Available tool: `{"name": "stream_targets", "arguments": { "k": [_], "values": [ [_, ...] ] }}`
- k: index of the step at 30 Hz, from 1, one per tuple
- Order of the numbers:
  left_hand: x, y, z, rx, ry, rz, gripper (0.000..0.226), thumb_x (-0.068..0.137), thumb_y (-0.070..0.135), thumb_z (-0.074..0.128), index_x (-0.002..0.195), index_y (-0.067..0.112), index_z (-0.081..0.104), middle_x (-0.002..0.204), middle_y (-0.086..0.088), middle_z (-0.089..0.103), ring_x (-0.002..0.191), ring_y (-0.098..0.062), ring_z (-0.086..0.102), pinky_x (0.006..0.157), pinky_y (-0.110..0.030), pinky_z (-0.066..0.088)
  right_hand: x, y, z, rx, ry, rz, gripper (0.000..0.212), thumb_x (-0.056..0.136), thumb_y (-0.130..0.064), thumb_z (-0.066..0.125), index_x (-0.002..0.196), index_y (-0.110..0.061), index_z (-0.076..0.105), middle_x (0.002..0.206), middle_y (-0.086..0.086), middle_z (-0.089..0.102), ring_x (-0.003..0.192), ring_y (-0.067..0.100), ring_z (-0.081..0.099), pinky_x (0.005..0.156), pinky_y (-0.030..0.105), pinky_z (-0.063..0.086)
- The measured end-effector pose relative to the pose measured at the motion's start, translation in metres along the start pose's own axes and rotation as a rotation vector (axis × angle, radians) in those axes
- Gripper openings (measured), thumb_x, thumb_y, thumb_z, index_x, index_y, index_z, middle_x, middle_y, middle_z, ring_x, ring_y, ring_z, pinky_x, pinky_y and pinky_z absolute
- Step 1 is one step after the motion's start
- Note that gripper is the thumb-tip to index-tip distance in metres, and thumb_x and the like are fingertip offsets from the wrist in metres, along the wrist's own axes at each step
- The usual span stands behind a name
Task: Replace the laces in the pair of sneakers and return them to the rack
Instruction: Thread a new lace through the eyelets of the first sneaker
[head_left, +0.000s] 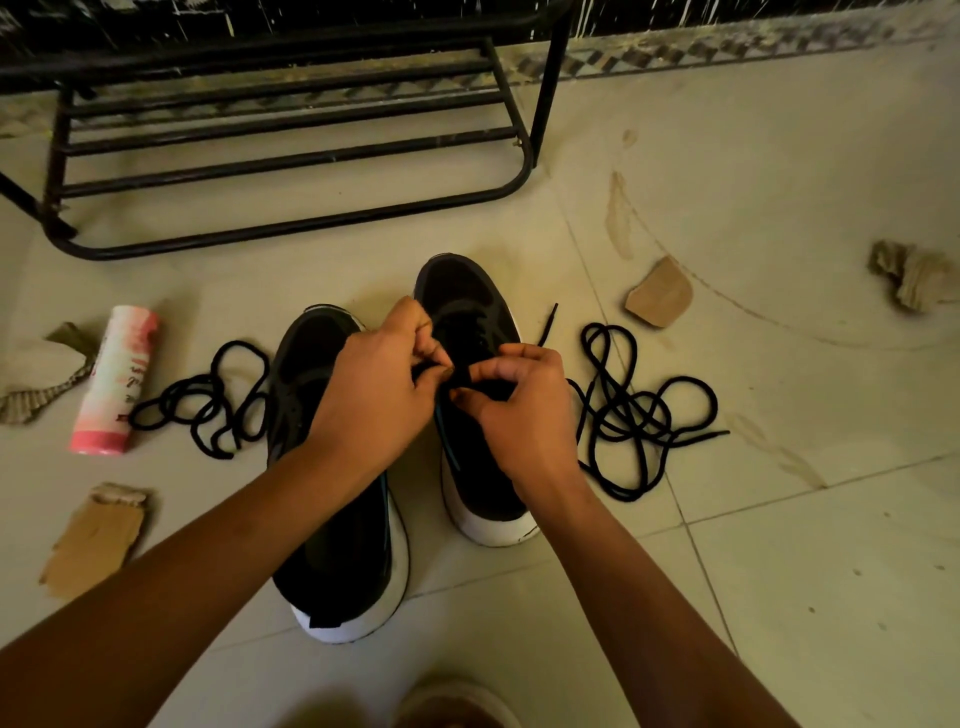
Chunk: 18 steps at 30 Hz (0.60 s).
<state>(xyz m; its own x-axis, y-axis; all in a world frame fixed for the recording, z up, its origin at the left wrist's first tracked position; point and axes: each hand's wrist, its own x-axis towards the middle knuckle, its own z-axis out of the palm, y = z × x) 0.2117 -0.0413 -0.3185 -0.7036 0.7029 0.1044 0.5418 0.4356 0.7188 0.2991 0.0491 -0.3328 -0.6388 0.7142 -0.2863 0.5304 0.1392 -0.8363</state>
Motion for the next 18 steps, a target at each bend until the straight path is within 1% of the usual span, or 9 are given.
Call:
{"name": "stream_targets", "arguments": {
  "k": [1,3,5,6,8,12,14,15,18],
  "values": [
    [0.000,0.000,-0.001,0.052,-0.021,0.031,0.052,0.081,-0.003,0.064,0.070,0.032,0.027,0.076,0.006,0.062,0.079,-0.013,0.065,0.069,-0.021,0.049,0.000,0.000,0.000,-0.003,-0.001,-0.001,0.020,0.074,-0.022,0.078,0.092,-0.026,0.072,0.114,-0.011,0.040,0.119,0.016,0.045,0.102,0.044,0.039],
    [0.001,0.001,-0.003,0.157,-0.061,0.087,0.048,0.082,-0.002,0.062,0.073,0.030,0.027,0.082,0.000,0.065,0.078,-0.020,0.065,0.068,-0.033,0.052,-0.001,0.000,0.001,-0.013,0.000,-0.007,0.020,0.074,-0.022,0.077,0.093,-0.027,0.072,0.114,-0.011,0.040,0.119,0.016,0.046,0.102,0.044,0.040],
    [0.003,0.005,-0.005,0.265,-0.106,0.114,0.033,0.085,0.001,0.057,0.082,0.021,0.032,0.086,-0.004,0.065,0.076,-0.026,0.064,0.066,-0.043,0.052,-0.001,-0.001,0.000,-0.007,-0.004,-0.009,0.020,0.075,-0.022,0.077,0.093,-0.027,0.072,0.115,-0.010,0.040,0.119,0.017,0.046,0.102,0.044,0.039],
    [0.005,0.007,-0.005,0.320,-0.126,0.122,0.030,0.087,0.002,0.055,0.086,0.019,0.031,0.088,-0.005,0.065,0.076,-0.027,0.063,0.065,-0.044,0.052,-0.001,-0.001,0.000,-0.005,-0.008,-0.010,0.020,0.075,-0.022,0.077,0.094,-0.027,0.072,0.116,-0.010,0.040,0.120,0.017,0.046,0.103,0.044,0.039],
    [0.007,0.010,-0.005,0.409,-0.156,0.142,0.032,0.088,0.003,0.054,0.091,0.020,0.026,0.090,-0.007,0.063,0.076,-0.029,0.061,0.064,-0.043,0.051,-0.001,-0.001,0.000,-0.009,-0.009,-0.011,0.021,0.075,-0.021,0.077,0.095,-0.026,0.072,0.119,-0.007,0.042,0.120,0.017,0.045,0.103,0.044,0.039],
    [0.010,0.010,-0.005,0.454,-0.183,0.173,0.033,0.086,0.003,0.055,0.092,0.019,0.027,0.090,-0.007,0.064,0.077,-0.030,0.062,0.065,-0.045,0.051,-0.001,0.000,0.000,-0.002,-0.003,-0.016,0.020,0.074,-0.020,0.077,0.093,-0.025,0.072,0.118,-0.009,0.042,0.120,0.017,0.046,0.102,0.044,0.039],
    [0.010,0.007,-0.004,0.395,-0.159,0.165,0.032,0.086,0.004,0.056,0.088,0.021,0.029,0.087,-0.005,0.065,0.076,-0.026,0.064,0.066,-0.044,0.052,-0.002,0.000,0.000,0.002,-0.005,-0.023,0.019,0.075,-0.020,0.076,0.094,-0.025,0.072,0.115,-0.011,0.039,0.120,0.017,0.045,0.102,0.044,0.039],
    [0.010,0.006,-0.004,0.336,-0.133,0.148,0.034,0.085,0.005,0.058,0.084,0.023,0.030,0.085,-0.002,0.066,0.077,-0.022,0.065,0.066,-0.040,0.053,-0.001,0.000,0.000,0.001,-0.006,-0.027,0.017,0.077,-0.021,0.074,0.094,-0.024,0.072,0.115,-0.012,0.039,0.120,0.016,0.045,0.102,0.044,0.039],
    [0.009,0.002,-0.004,0.064,-0.028,0.023,0.047,0.079,0.003,0.070,0.071,0.030,0.032,0.075,0.006,0.066,0.077,-0.002,0.066,0.070,-0.021,0.052,0.001,0.000,0.000,0.005,-0.012,-0.026,0.014,0.087,-0.021,0.062,0.096,-0.023,0.072,0.118,-0.009,0.042,0.119,0.016,0.045,0.104,0.044,0.038]
  ]
}}
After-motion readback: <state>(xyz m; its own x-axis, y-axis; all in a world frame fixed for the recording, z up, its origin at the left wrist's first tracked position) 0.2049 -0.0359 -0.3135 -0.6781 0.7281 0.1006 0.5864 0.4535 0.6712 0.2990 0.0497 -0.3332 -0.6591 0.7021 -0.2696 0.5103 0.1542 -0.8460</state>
